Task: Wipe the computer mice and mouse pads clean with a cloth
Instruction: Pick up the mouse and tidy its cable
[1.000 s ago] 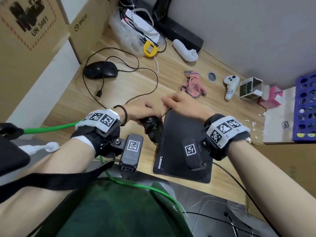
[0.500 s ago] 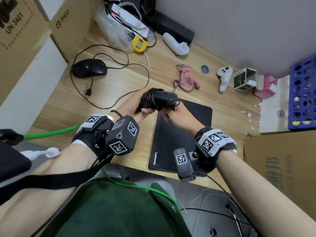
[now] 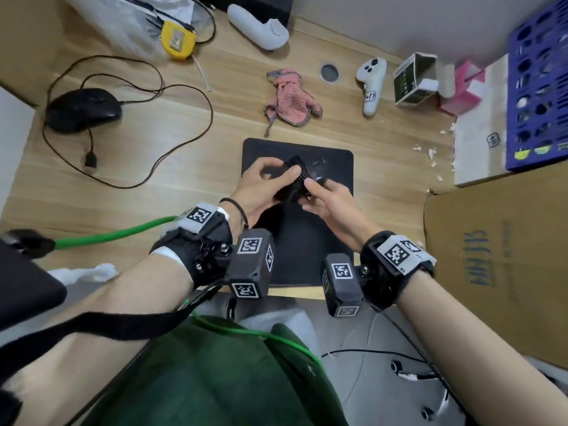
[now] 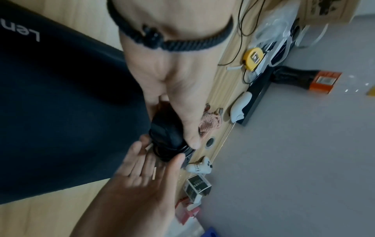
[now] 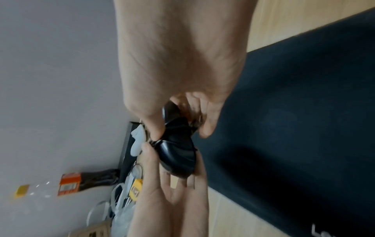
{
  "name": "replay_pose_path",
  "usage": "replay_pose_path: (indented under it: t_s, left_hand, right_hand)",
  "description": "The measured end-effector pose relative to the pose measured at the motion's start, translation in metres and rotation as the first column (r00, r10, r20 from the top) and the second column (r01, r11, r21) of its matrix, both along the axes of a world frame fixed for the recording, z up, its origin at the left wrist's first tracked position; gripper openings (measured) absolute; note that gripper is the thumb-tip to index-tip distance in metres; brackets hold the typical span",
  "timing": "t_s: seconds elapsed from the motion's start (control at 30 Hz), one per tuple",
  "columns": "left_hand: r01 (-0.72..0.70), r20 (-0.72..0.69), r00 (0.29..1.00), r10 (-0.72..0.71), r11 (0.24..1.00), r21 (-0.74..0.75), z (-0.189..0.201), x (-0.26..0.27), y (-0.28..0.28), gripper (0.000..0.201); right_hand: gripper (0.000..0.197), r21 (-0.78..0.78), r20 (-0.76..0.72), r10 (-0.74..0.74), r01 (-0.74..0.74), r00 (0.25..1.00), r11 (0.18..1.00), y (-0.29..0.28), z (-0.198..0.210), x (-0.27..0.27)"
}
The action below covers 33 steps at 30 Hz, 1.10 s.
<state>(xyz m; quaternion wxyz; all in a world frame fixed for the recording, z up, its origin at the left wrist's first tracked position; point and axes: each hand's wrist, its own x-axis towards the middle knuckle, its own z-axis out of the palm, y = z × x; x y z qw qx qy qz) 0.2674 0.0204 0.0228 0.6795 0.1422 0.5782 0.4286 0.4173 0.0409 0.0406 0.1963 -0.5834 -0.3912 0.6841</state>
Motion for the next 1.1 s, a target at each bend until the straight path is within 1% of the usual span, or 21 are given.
replay_pose_path:
  t_s: [0.07, 0.17, 0.2, 0.23, 0.3, 0.33, 0.4, 0.47, 0.57, 0.63, 0.73, 0.77, 0.8, 0.87, 0.9, 0.97, 1.0, 1.03, 1.1]
  left_hand:
    - [0.090, -0.090, 0.992, -0.090, 0.996, -0.010, -0.003, 0.014, 0.002, 0.046]
    - [0.200, -0.195, 0.961, -0.196, 0.980, 0.001, -0.010, 0.034, 0.007, 0.056]
    - [0.235, -0.239, 0.944, -0.228, 0.972, 0.002, -0.014, 0.040, 0.010, 0.056]
    - [0.269, -0.283, 0.924, -0.258, 0.963, -0.002, -0.018, 0.046, 0.013, 0.056]
    - [0.324, -0.359, 0.878, -0.315, 0.945, -0.037, -0.026, 0.058, 0.019, 0.055]
    - [0.352, -0.390, 0.853, -0.348, 0.934, -0.063, -0.030, 0.064, 0.022, 0.055]
    - [0.403, -0.416, 0.810, -0.414, 0.908, -0.119, -0.037, 0.073, 0.026, 0.061]
    - [0.422, -0.430, 0.783, -0.450, 0.892, -0.164, -0.042, 0.081, 0.029, 0.068]
    - [0.399, -0.517, 0.733, -0.443, 0.895, -0.200, -0.045, 0.089, 0.034, 0.059]
    - [0.388, -0.561, 0.705, -0.434, 0.898, -0.208, -0.045, 0.091, 0.036, 0.055]
    - [0.386, -0.551, 0.708, -0.441, 0.896, -0.221, -0.046, 0.089, 0.038, 0.053]
    - [0.391, -0.542, 0.709, -0.451, 0.891, -0.230, -0.046, 0.088, 0.038, 0.052]
    - [0.397, -0.535, 0.708, -0.462, 0.886, -0.240, -0.047, 0.087, 0.039, 0.051]
    - [0.410, -0.523, 0.706, -0.478, 0.878, -0.249, -0.047, 0.085, 0.040, 0.047]
    - [0.411, -0.518, 0.709, -0.479, 0.877, -0.249, -0.047, 0.084, 0.041, 0.046]
    - [0.408, -0.502, 0.723, -0.476, 0.879, -0.246, -0.048, 0.081, 0.041, 0.048]
    - [0.405, -0.493, 0.730, -0.473, 0.881, -0.246, -0.049, 0.079, 0.041, 0.049]
    - [0.402, -0.488, 0.736, -0.469, 0.883, -0.242, -0.050, 0.077, 0.040, 0.051]
    - [0.389, -0.488, 0.749, -0.447, 0.894, -0.222, -0.051, 0.071, 0.038, 0.050]
  right_hand:
    - [0.007, -0.010, 0.044, 0.001, 0.000, 0.999, 1.000, 0.005, -0.006, 0.019]
    - [0.006, -0.028, 0.063, 0.010, -0.008, 0.998, 1.000, 0.016, -0.015, 0.044]
    - [0.009, -0.025, 0.064, 0.012, -0.010, 0.998, 1.000, 0.020, -0.017, 0.050]
    - [0.017, -0.013, 0.080, 0.025, -0.024, 0.996, 1.000, 0.024, -0.020, 0.057]
    - [0.036, 0.020, 0.164, 0.093, -0.097, 0.982, 0.995, 0.033, -0.026, 0.069]
    - [0.041, 0.040, 0.213, 0.136, -0.148, 0.967, 0.988, 0.038, -0.028, 0.073]
    - [0.044, 0.074, 0.285, 0.212, -0.241, 0.935, 0.968, 0.044, -0.033, 0.079]
    - [0.044, 0.074, 0.305, 0.241, -0.275, 0.921, 0.959, 0.048, -0.039, 0.086]
    - [0.042, 0.016, 0.275, 0.238, -0.252, 0.932, 0.968, 0.052, -0.048, 0.098]
    - [0.044, -0.015, 0.260, 0.267, -0.273, 0.928, 0.962, 0.056, -0.051, 0.104]
    - [0.049, -0.010, 0.315, 0.349, -0.364, 0.883, 0.931, 0.062, -0.053, 0.108]
    - [0.048, 0.008, 0.345, 0.346, -0.372, 0.872, 0.928, 0.065, -0.053, 0.109]
    - [0.042, 0.035, 0.389, 0.325, -0.367, 0.862, 0.930, 0.068, -0.052, 0.108]
    - [0.024, 0.113, 0.451, 0.202, -0.281, 0.869, 0.953, 0.073, -0.045, 0.105]
    - [0.026, 0.164, 0.441, 0.120, -0.211, 0.889, 0.964, 0.076, -0.039, 0.103]
    - [0.046, 0.232, 0.376, -0.016, -0.077, 0.926, 0.970, 0.082, -0.031, 0.097]
    - [0.051, 0.236, 0.347, -0.058, -0.028, 0.936, 0.971, 0.084, -0.026, 0.093]
    - [0.054, 0.237, 0.334, -0.079, -0.003, 0.939, 0.971, 0.085, -0.023, 0.086]
    - [0.056, 0.236, 0.322, -0.073, -0.005, 0.944, 0.972, 0.085, -0.017, 0.072]
